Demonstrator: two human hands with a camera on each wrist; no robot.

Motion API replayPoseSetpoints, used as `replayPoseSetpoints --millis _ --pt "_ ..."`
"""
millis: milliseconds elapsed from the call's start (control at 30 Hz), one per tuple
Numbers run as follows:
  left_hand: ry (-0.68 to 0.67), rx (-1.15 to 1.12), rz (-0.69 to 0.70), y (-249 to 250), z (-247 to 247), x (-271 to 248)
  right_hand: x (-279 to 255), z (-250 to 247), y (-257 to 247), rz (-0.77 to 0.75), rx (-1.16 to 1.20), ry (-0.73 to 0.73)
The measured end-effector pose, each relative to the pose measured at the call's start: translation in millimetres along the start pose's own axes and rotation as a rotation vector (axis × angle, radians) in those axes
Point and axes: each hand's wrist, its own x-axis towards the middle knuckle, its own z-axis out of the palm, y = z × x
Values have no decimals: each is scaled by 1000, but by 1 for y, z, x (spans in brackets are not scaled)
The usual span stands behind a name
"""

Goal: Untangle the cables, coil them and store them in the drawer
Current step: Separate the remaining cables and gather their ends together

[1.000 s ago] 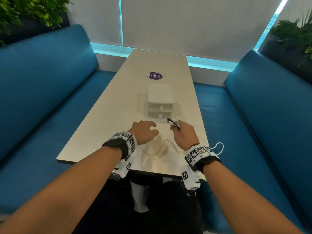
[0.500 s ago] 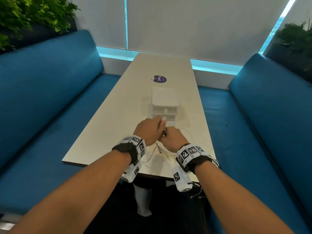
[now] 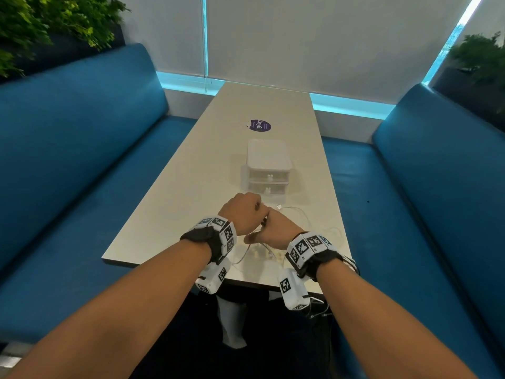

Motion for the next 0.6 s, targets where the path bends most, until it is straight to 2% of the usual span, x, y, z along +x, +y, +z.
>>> replayPoseSetpoints --millis 100,267,367,600 --pt "-72 -79 -45 0 -3 2 6 2 0 29 -24 20" --pt "-94 -226 24 0 -8 -1 1 -7 -10 37 -47 25" --pt "-82 -198 49 -2 -5 -4 -6 -12 -14 74 -47 -22" --pt "-77 -322 -31 -4 3 -1 -12 -15 -10 83 155 -41"
